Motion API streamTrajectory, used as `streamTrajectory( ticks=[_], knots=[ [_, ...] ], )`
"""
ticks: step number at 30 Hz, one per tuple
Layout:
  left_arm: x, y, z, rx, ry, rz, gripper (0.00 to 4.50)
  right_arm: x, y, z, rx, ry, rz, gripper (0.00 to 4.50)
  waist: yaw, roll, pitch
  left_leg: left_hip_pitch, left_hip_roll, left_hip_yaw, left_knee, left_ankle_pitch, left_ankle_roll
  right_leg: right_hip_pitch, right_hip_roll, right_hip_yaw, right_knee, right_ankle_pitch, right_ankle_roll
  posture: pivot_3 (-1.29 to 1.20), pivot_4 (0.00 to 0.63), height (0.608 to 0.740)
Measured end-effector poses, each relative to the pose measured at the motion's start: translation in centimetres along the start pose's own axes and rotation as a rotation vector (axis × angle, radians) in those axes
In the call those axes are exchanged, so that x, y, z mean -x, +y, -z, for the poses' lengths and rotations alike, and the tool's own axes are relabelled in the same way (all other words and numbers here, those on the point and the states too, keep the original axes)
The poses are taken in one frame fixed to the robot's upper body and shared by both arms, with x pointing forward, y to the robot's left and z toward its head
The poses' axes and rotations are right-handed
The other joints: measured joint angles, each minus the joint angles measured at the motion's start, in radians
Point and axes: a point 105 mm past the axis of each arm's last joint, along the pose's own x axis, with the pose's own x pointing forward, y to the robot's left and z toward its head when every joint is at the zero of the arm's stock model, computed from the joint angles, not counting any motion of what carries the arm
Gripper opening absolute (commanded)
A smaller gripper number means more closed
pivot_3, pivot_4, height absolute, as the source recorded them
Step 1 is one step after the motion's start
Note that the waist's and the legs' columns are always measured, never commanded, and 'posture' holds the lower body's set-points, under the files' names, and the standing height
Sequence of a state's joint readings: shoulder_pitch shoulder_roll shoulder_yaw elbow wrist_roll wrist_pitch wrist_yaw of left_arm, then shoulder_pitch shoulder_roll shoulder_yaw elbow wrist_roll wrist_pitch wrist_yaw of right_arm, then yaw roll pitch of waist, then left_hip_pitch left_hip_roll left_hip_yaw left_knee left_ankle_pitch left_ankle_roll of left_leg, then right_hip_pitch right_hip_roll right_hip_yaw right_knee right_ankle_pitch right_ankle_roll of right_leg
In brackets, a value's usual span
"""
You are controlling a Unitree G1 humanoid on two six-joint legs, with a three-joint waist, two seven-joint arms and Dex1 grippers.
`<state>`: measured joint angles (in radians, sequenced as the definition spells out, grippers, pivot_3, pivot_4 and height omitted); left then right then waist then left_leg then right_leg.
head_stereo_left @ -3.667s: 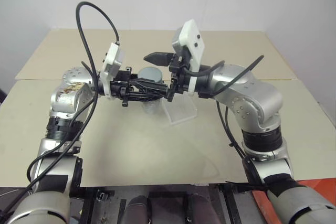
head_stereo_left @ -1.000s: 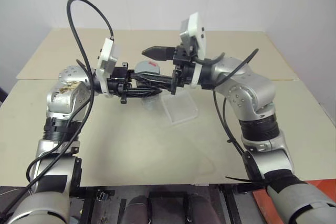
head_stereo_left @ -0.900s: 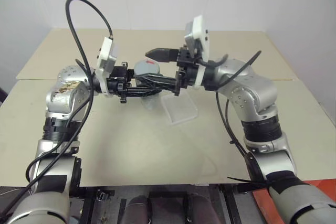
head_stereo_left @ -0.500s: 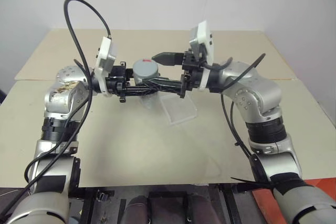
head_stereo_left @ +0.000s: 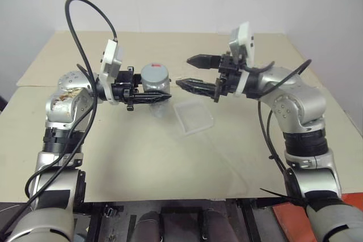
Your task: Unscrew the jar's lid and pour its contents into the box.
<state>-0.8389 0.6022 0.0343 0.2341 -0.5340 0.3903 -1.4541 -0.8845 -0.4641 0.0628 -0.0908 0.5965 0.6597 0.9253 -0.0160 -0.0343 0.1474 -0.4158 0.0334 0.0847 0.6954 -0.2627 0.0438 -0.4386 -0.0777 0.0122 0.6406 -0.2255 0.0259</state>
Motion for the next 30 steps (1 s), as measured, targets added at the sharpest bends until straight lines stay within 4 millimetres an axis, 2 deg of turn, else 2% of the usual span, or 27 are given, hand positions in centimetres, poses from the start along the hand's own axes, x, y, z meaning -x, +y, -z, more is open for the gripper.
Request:
streamTrajectory(
  ticks=[4, 11, 17, 24, 30],
  knots=[
    [0.0, 0.2, 0.3, 0.014, -0.008, -0.006, 2.03, -1.0, 2.2, -1.5, 0.03, -0.055, -0.08, 4.47, -0.001, 0.0, 0.0, 0.0, 0.0, 0.0, 0.0, 0.0, 0.0, 0.0, 0.0, 0.0, 0.001, 0.0, 0.0, 0.0, 0.15, 0.74],
    [-0.4, 0.2, 0.4, 0.016, -0.008, 0.016, 2.03, -4.7, 2.0, -2.9, 0.057, -0.088, -0.027, 4.47, 0.0, 0.0, 0.0, 0.0, 0.0, 0.0, 0.001, 0.001, -0.001, 0.0, 0.0, 0.0, 0.002, 0.0, 0.0, 0.0, 0.15, 0.74],
    [-0.4, 0.4, 0.2, 0.015, -0.009, 0.014, 2.03, -6.4, 2.4, -2.0, 0.056, -0.048, -0.028, 4.47, 0.002, 0.0, 0.0, 0.0, 0.0, 0.0, 0.001, 0.0, -0.001, 0.0, 0.0, 0.0, 0.001, 0.0, 0.0, 0.0, 0.15, 0.74],
    [-0.4, 0.4, 0.2, 0.015, -0.008, 0.015, 2.03, -7.0, 2.7, -1.8, 0.051, -0.049, -0.029, 4.47, 0.001, 0.0, 0.0, 0.0, 0.0, 0.0, 0.001, 0.001, -0.001, 0.0, 0.0, 0.0, 0.001, 0.0, 0.0, 0.0, 0.15, 0.74],
    [-0.4, 0.2, 0.0, 0.0, -0.003, 0.017, 2.03, -7.0, 1.8, -1.1, 0.019, -0.03, -0.003, 4.47, 0.001, 0.0, 0.0, 0.0, 0.0, 0.0, 0.001, 0.001, -0.001, 0.0, 0.0, 0.0, 0.001, 0.0, 0.0, 0.0, 0.15, 0.74]
  ],
)
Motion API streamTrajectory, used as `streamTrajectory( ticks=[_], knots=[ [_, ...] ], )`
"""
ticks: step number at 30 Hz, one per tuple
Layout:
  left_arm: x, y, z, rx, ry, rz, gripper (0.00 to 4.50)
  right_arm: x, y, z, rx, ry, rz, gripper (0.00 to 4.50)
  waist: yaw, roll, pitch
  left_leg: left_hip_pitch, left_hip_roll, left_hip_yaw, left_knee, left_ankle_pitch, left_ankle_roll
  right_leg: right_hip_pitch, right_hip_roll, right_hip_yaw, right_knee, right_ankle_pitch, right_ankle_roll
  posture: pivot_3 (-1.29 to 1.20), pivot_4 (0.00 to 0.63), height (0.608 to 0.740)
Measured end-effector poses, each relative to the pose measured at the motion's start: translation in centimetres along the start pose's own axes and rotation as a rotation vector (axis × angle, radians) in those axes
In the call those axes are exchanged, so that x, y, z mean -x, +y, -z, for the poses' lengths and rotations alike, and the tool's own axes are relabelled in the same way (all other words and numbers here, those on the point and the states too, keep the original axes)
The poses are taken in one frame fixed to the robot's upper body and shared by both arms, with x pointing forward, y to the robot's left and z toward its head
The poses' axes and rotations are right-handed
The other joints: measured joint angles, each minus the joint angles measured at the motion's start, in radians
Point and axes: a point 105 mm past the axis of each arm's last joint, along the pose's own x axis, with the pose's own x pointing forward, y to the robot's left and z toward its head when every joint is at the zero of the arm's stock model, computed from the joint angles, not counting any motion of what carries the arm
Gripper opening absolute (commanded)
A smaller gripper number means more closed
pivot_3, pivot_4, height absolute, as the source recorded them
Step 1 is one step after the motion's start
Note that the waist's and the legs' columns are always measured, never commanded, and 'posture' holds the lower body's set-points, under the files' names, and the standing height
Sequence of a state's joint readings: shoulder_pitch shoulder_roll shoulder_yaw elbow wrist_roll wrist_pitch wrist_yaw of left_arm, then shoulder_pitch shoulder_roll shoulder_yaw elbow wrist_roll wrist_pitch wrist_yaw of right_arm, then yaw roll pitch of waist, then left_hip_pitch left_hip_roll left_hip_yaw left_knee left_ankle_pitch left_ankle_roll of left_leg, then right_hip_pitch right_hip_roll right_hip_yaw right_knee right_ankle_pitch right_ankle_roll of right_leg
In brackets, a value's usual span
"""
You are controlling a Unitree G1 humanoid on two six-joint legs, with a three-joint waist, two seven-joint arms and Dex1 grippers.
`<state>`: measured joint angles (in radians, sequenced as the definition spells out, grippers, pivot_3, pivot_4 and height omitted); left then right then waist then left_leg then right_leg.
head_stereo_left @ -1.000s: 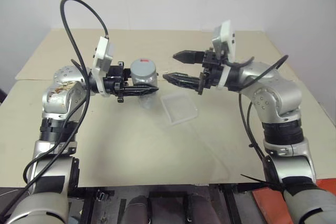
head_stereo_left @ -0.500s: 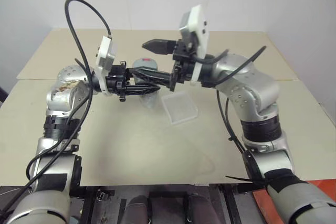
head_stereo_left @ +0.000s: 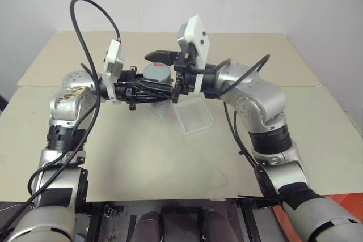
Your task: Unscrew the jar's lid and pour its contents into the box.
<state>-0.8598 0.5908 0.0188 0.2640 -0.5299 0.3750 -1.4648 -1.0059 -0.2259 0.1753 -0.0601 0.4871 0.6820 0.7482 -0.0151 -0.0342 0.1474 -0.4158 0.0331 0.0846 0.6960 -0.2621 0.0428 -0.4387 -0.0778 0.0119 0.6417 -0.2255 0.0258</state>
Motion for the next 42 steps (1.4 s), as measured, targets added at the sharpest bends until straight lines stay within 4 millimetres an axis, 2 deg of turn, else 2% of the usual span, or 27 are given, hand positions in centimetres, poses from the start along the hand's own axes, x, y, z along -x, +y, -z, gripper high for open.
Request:
streamTrajectory(
  ticks=[21, 33, 42],
  knots=[
    [0.6, 0.1, 0.3, 0.006, 0.017, -0.043, 2.03, 2.9, -0.8, -0.1, 0.012, 0.025, -0.018, 4.47, 0.0, 0.0, 0.0, 0.0, 0.0, 0.0, 0.0, 0.0, 0.0, 0.0, 0.0, 0.0, 0.0, 0.0, 0.0, 0.0, 0.15, 0.74],
    [0.8, -0.1, 0.5, 0.009, 0.022, -0.03, 2.03, 5.2, -0.5, 1.6, -0.007, 0.063, 0.003, 4.47, 0.002, 0.0, 0.0, 0.0, 0.0, 0.0, 0.0, 0.0, 0.001, 0.0, 0.0, 0.0, 0.0, 0.0, 0.0, 0.0, 0.15, 0.74],
    [0.5, 0.0, 0.6, 0.007, 0.007, -0.027, 2.03, 5.7, 0.4, 0.1, 0.0, 0.028, -0.036, 4.47, 0.001, 0.0, 0.0, 0.0, 0.0, 0.0, 0.0, 0.0, 0.001, 0.0, 0.0, 0.0, 0.0, 0.0, 0.0, 0.0, 0.15, 0.74]
  ],
)
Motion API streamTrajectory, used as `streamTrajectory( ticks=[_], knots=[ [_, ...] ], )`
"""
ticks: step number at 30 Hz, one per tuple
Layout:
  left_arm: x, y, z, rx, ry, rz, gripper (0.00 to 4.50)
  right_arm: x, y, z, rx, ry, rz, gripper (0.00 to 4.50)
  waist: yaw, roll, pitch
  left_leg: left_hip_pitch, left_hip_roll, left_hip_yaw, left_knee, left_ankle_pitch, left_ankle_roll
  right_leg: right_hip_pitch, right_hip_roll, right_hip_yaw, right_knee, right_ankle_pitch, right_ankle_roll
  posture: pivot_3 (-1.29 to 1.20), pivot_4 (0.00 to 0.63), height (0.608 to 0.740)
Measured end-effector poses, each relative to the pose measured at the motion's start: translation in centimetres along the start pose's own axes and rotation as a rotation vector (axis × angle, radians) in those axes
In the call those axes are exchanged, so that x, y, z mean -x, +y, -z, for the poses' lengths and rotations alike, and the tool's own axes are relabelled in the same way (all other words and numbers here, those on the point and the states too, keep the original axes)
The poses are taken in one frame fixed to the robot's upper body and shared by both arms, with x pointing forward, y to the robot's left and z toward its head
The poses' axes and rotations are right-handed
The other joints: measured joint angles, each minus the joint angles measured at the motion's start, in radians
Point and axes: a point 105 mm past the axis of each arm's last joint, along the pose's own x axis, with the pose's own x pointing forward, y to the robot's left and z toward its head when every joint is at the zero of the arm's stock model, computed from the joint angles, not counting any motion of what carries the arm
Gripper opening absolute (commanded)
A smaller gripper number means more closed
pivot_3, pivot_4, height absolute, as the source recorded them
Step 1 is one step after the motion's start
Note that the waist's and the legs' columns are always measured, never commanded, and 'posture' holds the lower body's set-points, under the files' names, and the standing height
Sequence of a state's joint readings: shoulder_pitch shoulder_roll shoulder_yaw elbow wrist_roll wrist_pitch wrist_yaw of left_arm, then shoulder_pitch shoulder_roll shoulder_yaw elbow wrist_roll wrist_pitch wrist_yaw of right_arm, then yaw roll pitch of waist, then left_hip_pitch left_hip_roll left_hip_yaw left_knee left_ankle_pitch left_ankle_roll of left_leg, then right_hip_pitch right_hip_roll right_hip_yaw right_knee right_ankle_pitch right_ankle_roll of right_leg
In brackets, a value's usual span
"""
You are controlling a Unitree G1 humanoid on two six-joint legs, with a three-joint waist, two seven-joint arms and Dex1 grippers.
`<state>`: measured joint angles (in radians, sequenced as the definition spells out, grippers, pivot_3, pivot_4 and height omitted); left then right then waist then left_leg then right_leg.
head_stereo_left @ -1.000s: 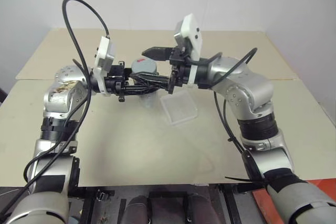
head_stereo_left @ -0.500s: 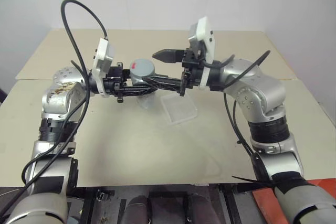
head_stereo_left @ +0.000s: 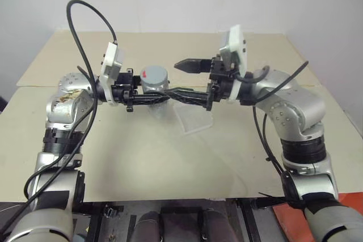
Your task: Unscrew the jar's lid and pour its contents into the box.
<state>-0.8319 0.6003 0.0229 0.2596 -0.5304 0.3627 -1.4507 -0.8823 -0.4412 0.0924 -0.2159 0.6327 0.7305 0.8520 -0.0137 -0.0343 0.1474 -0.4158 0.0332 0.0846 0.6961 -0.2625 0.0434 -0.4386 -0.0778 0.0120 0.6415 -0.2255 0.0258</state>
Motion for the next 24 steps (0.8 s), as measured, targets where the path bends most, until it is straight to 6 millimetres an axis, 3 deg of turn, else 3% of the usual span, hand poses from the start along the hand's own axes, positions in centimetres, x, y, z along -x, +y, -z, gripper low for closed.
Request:
streamTrajectory(
  ticks=[10, 24],
  knots=[
    [-0.4, 0.1, 0.2, 0.002, -0.018, 0.001, 2.03, -1.9, 0.6, -1.5, 0.014, -0.026, -0.03, 4.47, -0.001, 0.0, 0.0, 0.0, 0.0, 0.0, 0.0, 0.0, 0.0, 0.0, 0.0, 0.0, 0.0, 0.0, 0.0, 0.0, 0.15, 0.74],
    [-0.6, 0.0, 0.0, -0.009, -0.021, 0.006, 2.03, -3.9, 0.0, -0.5, -0.011, 0.023, -0.018, 4.47, -0.001, 0.0, 0.0, 0.0, 0.0, 0.0, 0.0, 0.0, 0.0, 0.0, 0.0, 0.0, 0.0, 0.0, 0.0, 0.0, 0.15, 0.74]
  ],
)
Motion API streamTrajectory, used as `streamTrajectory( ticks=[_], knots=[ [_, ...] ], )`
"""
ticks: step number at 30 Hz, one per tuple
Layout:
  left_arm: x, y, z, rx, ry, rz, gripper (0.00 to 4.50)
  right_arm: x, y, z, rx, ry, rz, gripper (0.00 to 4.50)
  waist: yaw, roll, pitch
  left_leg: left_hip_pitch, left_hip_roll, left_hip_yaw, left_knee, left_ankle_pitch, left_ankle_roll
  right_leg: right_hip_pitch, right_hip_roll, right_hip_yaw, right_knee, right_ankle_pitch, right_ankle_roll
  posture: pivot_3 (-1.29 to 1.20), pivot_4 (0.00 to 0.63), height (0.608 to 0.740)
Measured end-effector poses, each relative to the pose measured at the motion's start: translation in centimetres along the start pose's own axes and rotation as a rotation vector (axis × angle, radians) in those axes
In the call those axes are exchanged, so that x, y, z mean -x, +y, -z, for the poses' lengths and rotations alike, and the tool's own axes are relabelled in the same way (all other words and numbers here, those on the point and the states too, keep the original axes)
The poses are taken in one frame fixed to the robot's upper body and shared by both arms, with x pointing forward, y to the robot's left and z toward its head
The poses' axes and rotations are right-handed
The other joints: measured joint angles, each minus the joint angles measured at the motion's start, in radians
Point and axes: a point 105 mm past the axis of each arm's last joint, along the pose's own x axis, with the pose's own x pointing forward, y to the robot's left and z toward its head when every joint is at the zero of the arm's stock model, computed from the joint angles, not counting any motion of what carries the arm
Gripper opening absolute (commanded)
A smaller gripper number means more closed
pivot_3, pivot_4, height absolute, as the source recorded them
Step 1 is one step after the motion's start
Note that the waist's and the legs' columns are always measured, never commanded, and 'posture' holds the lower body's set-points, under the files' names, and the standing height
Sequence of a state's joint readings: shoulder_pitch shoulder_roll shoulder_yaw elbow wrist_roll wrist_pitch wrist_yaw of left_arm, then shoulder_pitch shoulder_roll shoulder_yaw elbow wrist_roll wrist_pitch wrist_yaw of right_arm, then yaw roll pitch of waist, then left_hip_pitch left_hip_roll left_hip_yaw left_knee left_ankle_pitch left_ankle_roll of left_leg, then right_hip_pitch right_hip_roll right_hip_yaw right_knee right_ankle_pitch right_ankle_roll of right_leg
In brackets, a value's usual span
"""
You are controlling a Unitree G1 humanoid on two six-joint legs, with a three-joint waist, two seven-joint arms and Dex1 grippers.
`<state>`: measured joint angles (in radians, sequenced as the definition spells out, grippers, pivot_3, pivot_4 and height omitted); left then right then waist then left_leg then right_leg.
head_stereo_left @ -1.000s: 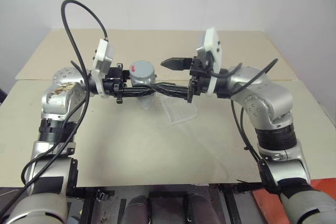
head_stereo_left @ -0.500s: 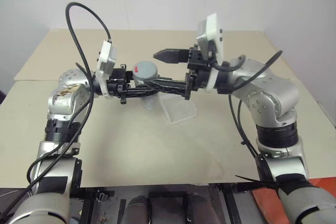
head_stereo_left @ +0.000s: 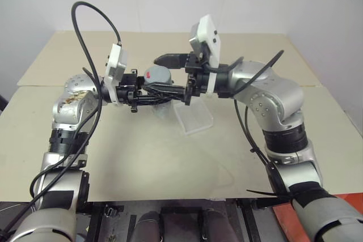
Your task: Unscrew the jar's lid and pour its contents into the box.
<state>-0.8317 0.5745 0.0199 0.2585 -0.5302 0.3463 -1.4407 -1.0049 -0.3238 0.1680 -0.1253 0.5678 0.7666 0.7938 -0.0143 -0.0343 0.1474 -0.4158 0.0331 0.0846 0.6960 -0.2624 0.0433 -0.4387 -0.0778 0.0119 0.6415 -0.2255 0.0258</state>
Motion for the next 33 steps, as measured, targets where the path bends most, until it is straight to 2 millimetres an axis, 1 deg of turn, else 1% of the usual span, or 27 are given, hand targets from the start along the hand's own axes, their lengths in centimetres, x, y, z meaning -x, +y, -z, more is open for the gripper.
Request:
streamTrajectory(
  ticks=[2, 3, 5, 8, 9, 16, 19, 21, 23, 24, 25, 27, 28, 31, 33],
  knots=[
    [0.0, 0.0, 0.0, -0.003, 0.001, 0.001, 2.03, 0.0, 0.0, 0.1, -0.001, 0.002, 0.002, 4.47, 0.0, 0.0, 0.0, 0.0, 0.0, 0.0, 0.0, 0.0, 0.0, 0.0, 0.0, 0.0, 0.0, 0.0, 0.0, 0.0, 0.15, 0.74],
    [0.0, -0.1, -0.1, -0.004, 0.0, 0.002, 2.03, 0.0, 0.0, 0.1, -0.001, 0.002, 0.001, 4.3, 0.0, 0.0, 0.0, 0.0, 0.0, 0.0, 0.0, 0.0, 0.0, 0.0, 0.0, 0.0, 0.0, 0.0, 0.0, 0.0, 0.15, 0.74],
    [0.0, -0.1, 0.0, -0.001, 0.001, 0.0, 2.03, 0.0, -0.1, 0.1, -0.002, 0.003, 0.001, 3.89, 0.0, 0.0, 0.0, 0.0, 0.0, 0.0, 0.0, 0.0, 0.0, 0.0, 0.0, 0.0, 0.0, 0.0, 0.0, 0.0, 0.15, 0.74],
    [0.0, -0.1, 0.1, 0.002, 0.0, -0.004, 2.03, -0.2, 0.0, 0.2, -0.008, 0.001, 0.0, 2.9, 0.0, 0.0, 0.0, 0.0, 0.0, 0.0, 0.0, 0.0, 0.0, 0.0, 0.0, 0.0, 0.0, 0.0, 0.0, 0.0, 0.15, 0.74],
    [0.1, 0.0, 0.1, 0.001, 0.001, -0.006, 2.03, -0.2, 0.0, 0.2, -0.009, 0.001, -0.001, 2.75, 0.0, 0.0, 0.0, 0.0, 0.0, 0.0, 0.0, 0.0, 0.0, 0.0, 0.0, 0.0, 0.0, 0.0, 0.0, 0.0, 0.15, 0.74],
    [0.1, 0.0, 0.1, 0.002, 0.002, -0.008, 2.03, -0.2, -0.2, 0.1, -0.038, -0.001, 0.002, 2.75, 0.0, 0.0, 0.0, 0.0, 0.0, 0.0, 0.0, 0.0, 0.0, 0.0, 0.0, 0.0, 0.0, 0.0, 0.0, 0.0, 0.15, 0.74],
    [0.0, -0.2, -0.1, -0.006, -0.001, -0.005, 2.03, 0.0, -0.3, -0.3, -0.111, -0.01, -0.004, 2.75, 0.0, 0.0, 0.0, 0.0, 0.0, 0.0, 0.0, 0.0, 0.0, 0.0, 0.0, 0.0, 0.0, 0.0, 0.0, 0.0, 0.15, 0.74],
    [0.1, -0.4, 0.3, 0.002, 0.004, -0.004, 2.03, 0.7, -1.0, -2.3, -0.143, -0.068, 0.019, 2.75, 0.0, 0.0, 0.0, 0.0, 0.0, 0.0, 0.0, 0.0, 0.0, 0.0, 0.0, 0.0, 0.0, 0.0, 0.0, 0.0, 0.15, 0.74],
    [0.3, -0.5, 0.9, 0.02, 0.011, -0.013, 2.03, 1.5, -1.4, -4.5, -0.131, -0.126, 0.038, 2.75, 0.0, 0.0, 0.0, 0.0, 0.0, 0.0, 0.0, 0.0, 0.0, 0.0, 0.0, 0.0, 0.0, 0.0, 0.0, 0.0, 0.15, 0.74],
    [0.4, -0.5, 1.1, 0.026, 0.012, -0.02, 2.03, 2.0, -1.7, -5.2, -0.125, -0.147, 0.055, 2.75, 0.001, 0.0, 0.0, 0.0, 0.0, 0.0, 0.0, 0.0, 0.0, 0.0, 0.0, 0.0, 0.0, 0.0, 0.0, 0.0, 0.15, 0.74],
    [0.4, -0.4, 1.1, 0.026, 0.012, -0.025, 2.03, 2.4, -1.9, -5.4, -0.118, -0.151, 0.071, 2.75, 0.001, 0.0, 0.0, 0.0, 0.0, 0.0, 0.0, 0.0, 0.0, 0.0, 0.0, 0.0, 0.0, 0.0, 0.0, 0.0, 0.15, 0.74],
    [0.4, -0.2, 1.1, 0.025, 0.01, -0.048, 2.03, 3.2, -2.6, -4.8, -0.085, -0.123, 0.14, 2.75, 0.003, 0.0, 0.0, 0.0, 0.0, 0.0, 0.0, 0.0, 0.0, 0.0, -0.001, 0.0, 0.0, 0.0, 0.0, 0.0, 0.15, 0.74],
    [0.5, 0.0, 1.0, 0.024, 0.008, -0.063, 2.03, 4.0, -3.2, -4.2, -0.067, -0.11, 0.195, 2.75, 0.004, 0.0, 0.0, 0.0, 0.0, 0.0, 0.0, 0.0, 0.0, 0.001, -0.001, 0.0, -0.001, 0.0, 0.0, 0.0, 0.15, 0.74],
    [1.3, 0.5, 0.6, 0.011, 0.007, -0.125, 2.03, 6.4, -5.1, -0.7, -0.079, -0.042, 0.377, 2.75, 0.002, 0.0, 0.0, 0.0, 0.0, 0.0, 0.0, 0.0, 0.0, 0.0, -0.001, 0.0, -0.001, 0.0, 0.0, 0.0, 0.15, 0.74],
    [2.0, 0.8, 0.6, 0.008, 0.008, -0.174, 2.03, 8.4, -6.1, 1.9, -0.081, 0.014, 0.501, 2.75, 0.002, 0.0, 0.0, 0.0, 0.0, 0.0, -0.001, 0.0, 0.0, 0.0, -0.001, 0.0, -0.001, 0.0, 0.0, 0.0, 0.15, 0.74]
  ],
)
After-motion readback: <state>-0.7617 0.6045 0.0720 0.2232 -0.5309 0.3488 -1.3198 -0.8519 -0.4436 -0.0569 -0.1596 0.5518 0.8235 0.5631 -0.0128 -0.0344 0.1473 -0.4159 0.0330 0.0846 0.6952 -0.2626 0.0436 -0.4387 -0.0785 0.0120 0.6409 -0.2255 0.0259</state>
